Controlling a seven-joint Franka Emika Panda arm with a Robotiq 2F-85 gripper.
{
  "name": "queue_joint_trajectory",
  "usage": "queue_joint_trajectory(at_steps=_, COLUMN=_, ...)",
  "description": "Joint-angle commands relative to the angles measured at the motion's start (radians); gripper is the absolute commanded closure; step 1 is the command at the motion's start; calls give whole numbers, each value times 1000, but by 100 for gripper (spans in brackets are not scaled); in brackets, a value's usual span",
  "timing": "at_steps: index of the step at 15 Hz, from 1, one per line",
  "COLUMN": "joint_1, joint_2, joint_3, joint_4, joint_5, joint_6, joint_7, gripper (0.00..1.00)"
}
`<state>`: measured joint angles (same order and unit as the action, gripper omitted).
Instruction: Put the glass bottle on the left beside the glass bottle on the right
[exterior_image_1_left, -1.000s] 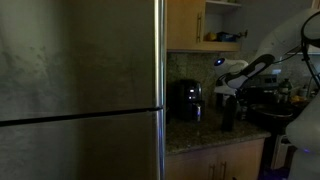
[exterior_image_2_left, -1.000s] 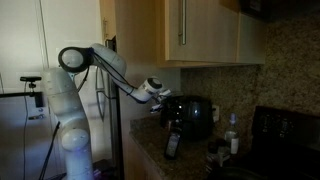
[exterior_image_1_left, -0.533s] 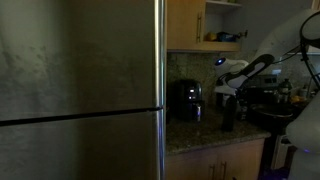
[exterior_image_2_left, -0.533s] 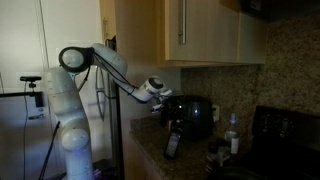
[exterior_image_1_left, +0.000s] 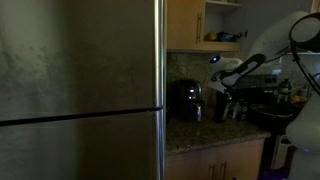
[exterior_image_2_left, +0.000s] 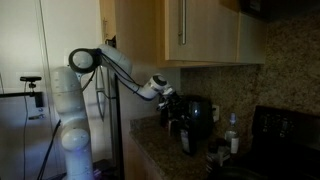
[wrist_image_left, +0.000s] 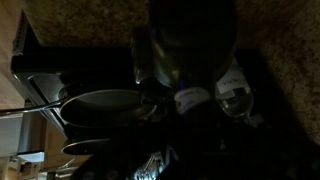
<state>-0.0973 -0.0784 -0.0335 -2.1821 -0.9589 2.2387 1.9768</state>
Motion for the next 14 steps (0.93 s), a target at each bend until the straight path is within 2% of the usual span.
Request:
queue_joint_trajectory(at_steps=1, joint_1=2, joint_2=135, joint_3=-13, joint_4=179, joint_5=-34, joint_6=-45, joint_7=77, gripper=93)
queue_joint_trajectory(at_steps=3, joint_1=8, joint_2=171, joint_3=-26, joint_4=207, joint_5=4, joint_6=-55, joint_7=49, gripper=93)
queue_joint_trajectory(at_steps=4, joint_1=11, joint_2=132, joint_3=-29, joint_4=144, joint_5=-4, joint_6=-23, joint_7=56, gripper=74)
queue_joint_trajectory(at_steps=7, joint_1=13, joint_2=165, joint_3=-33, joint_4=186, joint_5=-3, joint_6=-39, joint_7=56, gripper=74)
queue_joint_trajectory(at_steps=8, joint_1=13, joint_2=184, joint_3=-36, joint_4=204, joint_5=-12, joint_6=-53, joint_7=68, gripper=93)
queue_joint_trajectory(at_steps=14, joint_1=16, joint_2=343, joint_3=-64, joint_4=445, joint_5=-12, joint_6=-166, joint_7=142, gripper=93)
